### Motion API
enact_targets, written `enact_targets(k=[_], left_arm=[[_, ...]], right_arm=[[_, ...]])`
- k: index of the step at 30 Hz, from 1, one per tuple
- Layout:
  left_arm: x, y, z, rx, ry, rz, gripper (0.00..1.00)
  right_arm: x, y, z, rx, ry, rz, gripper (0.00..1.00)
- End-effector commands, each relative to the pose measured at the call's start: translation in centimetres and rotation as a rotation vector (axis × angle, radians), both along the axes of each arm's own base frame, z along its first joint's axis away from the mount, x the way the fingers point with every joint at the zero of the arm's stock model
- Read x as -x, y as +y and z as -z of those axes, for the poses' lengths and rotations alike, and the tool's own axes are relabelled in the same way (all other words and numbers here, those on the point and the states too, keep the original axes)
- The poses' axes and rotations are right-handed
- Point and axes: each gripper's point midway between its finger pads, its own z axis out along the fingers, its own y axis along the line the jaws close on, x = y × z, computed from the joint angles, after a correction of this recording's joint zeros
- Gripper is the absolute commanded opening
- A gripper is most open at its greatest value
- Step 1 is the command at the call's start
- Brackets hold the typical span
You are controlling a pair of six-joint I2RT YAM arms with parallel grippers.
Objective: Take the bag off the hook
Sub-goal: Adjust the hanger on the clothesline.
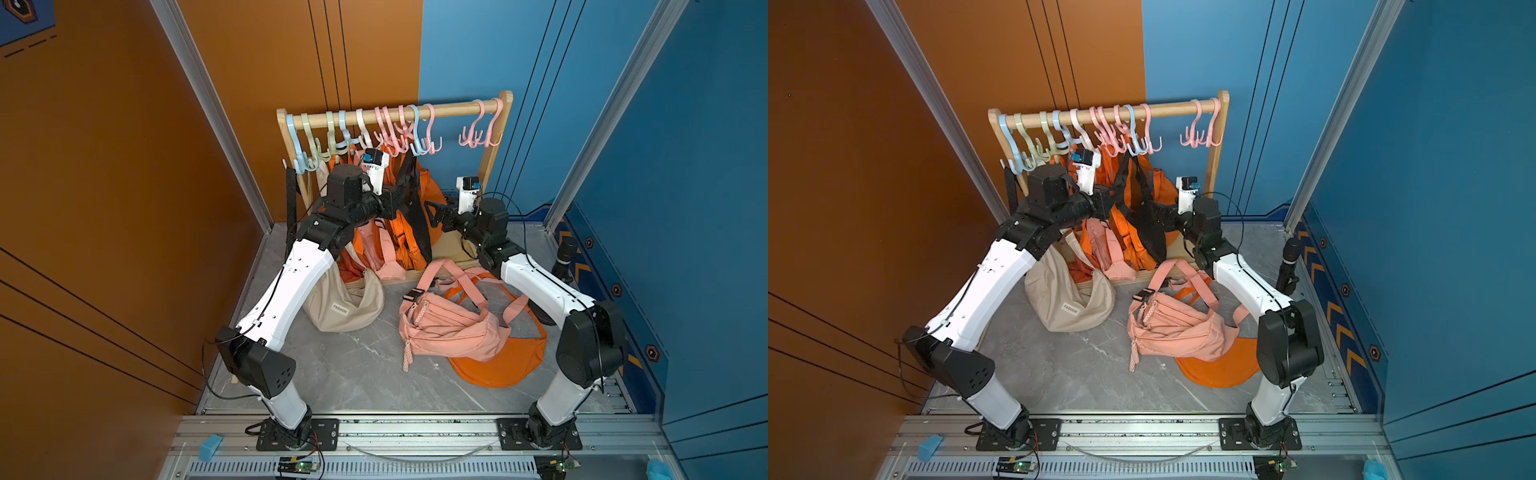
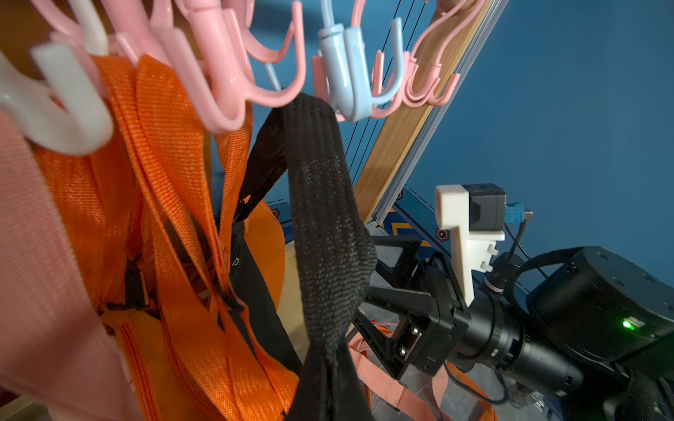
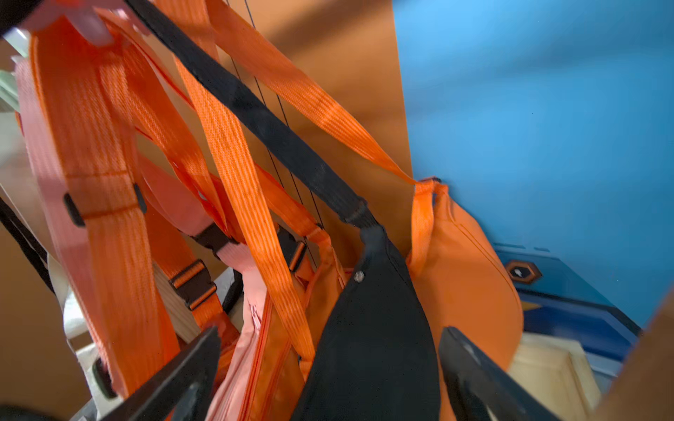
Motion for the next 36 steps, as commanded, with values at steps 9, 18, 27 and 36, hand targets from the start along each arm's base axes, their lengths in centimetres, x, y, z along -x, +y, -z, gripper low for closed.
enact_targets(k=[9, 18, 27, 36], left_arm=[[0.2, 0.5, -0.4, 0.041, -0.009, 0.011, 0.00], [-0.5, -3.7, 0.8, -0.014, -0.034, 0.069, 0.00], [-1.8, -12.1, 1.4, -0.005, -0.063, 0.177, 0.00], [-3.7, -19.5, 2.0, 0.074, -0.090, 0.218, 0.00]], right_arm=[[-3.3, 4.1, -5.8, -0.047, -0.167, -0.097, 0.95], [-2.3, -0.5, -5.3, 0.000, -0.087, 0.016, 0.94], [4.3, -11.8, -4.6, 0.004, 0.060, 0.246, 0.95], [12.3, -19.2, -5.1, -0.023, 0.076, 0.451, 0.97]])
